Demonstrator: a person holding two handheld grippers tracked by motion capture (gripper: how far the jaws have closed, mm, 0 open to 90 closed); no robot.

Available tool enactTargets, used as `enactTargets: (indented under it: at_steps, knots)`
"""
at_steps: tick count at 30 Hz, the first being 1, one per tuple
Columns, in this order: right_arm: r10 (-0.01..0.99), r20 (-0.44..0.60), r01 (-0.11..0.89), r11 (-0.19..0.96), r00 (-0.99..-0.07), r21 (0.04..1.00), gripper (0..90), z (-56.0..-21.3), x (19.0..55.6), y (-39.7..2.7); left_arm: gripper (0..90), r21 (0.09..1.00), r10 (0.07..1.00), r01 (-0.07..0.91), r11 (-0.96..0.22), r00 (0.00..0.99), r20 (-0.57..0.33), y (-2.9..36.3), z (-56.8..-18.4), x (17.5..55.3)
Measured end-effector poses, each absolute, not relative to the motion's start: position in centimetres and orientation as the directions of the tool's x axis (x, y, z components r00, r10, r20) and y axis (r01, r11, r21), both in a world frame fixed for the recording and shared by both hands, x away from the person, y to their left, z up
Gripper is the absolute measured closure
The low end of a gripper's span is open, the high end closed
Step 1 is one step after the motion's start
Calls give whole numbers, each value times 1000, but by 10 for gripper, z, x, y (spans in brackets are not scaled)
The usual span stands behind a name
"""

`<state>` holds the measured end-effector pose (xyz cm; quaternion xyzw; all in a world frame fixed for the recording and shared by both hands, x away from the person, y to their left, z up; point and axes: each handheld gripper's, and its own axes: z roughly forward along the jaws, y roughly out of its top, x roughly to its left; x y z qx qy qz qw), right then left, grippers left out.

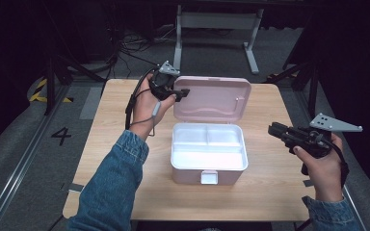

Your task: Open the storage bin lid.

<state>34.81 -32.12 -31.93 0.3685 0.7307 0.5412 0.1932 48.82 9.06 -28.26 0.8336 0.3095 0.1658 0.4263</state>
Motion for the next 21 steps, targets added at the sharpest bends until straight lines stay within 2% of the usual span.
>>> enactTargets:
  at_steps: [4, 11, 21]
  knots:
    - [748, 115, 334, 149, -654, 931, 745, -321, 349, -321, 609, 814, 673, 406, -415, 739, -26, 91, -286, 497]
    - [746, 117, 341, 154, -656, 927, 735, -325, 353, -321, 582, 804, 695, 432, -408, 718, -33, 87, -291, 510]
    - [753, 130, 352, 141, -645, 925, 727, -327, 355, -325, 568, 788, 717, 504, -354, 687, -117, 89, -306, 531]
